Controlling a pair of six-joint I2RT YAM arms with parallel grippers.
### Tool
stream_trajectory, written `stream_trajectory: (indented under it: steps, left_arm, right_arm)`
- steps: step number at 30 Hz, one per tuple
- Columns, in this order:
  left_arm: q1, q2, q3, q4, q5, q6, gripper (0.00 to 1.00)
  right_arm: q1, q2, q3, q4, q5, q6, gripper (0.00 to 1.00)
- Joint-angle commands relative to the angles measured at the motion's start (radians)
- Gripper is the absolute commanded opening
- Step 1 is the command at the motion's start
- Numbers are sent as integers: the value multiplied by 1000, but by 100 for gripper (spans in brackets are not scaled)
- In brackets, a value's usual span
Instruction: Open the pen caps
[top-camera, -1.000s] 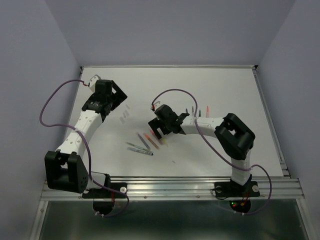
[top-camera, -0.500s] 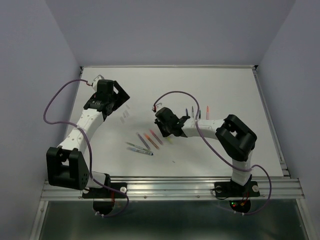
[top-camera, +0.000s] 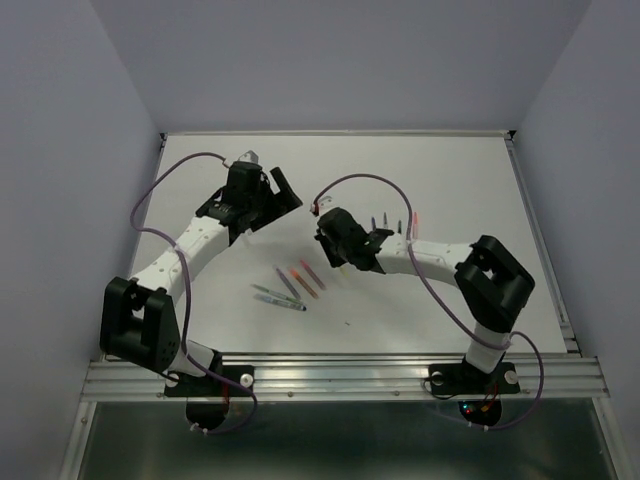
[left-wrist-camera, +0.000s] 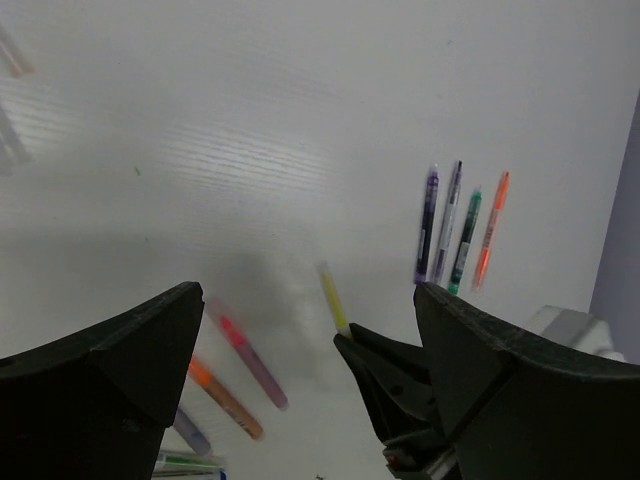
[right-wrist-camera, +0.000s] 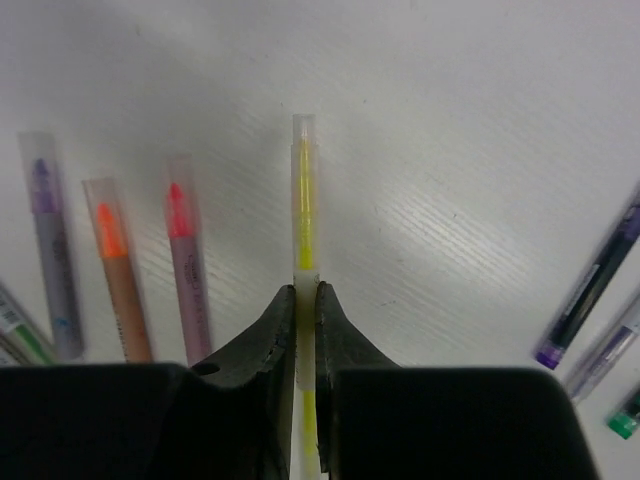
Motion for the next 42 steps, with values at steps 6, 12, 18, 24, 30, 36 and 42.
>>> stream_trajectory:
  steps: [6,12,18,24,30,36,42]
  left_arm:
    - [-88,20,53,94,82,-33,98]
    - [-114,25,61,105,72,-42,83]
    - [-134,32,61,106,60,-44,67]
    - [-150,45,59,106,57,-48,61]
    - [-160,57,68,106,57,-53,43]
    - [-167,64,75,108,56,-59,17]
    - [-167,67,81,109,37,-73,0]
  right_arm:
    - [-7,-210,-7,111,-66,-1,1]
    - [-17,-226,25,110,-72,8,1]
    - [-17,-224,50,108,-61,18,1]
    - [-26,-221,73,110,-53,15,1]
    - [-26,-212,94,108,-61,14,1]
    - [-26,-204,94,108,-76,3,1]
    - [-26,-207,77,105,-138,-27,1]
